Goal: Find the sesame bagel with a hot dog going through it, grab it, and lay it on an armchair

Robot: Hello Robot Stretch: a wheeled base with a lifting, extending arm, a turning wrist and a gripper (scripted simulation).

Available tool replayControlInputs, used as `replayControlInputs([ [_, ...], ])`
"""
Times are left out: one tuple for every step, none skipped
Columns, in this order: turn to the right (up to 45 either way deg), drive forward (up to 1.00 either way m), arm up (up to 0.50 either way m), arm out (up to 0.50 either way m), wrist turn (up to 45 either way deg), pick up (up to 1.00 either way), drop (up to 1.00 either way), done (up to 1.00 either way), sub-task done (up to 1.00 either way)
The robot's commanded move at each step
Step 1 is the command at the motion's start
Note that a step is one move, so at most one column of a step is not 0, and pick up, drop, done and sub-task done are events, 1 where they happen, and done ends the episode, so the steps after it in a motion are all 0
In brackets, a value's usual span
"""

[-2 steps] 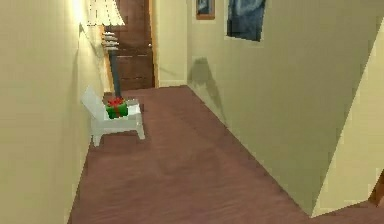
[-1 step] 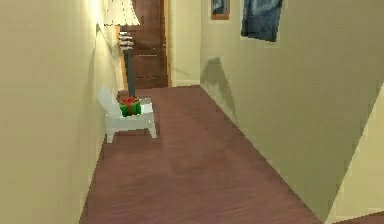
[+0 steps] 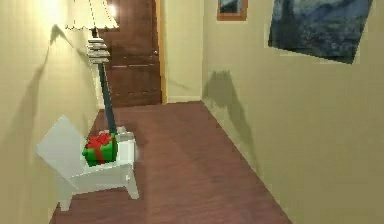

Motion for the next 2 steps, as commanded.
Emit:
replayControlInputs([
  [0.0, 1.0, 0.0, 0.0, 0.0, 0.0, 0.0, 0.0, 0.0],
  [0.0, 0.3, 0.0, 0.0, 0.0, 0.0, 0.0, 0.0, 0.0],
])
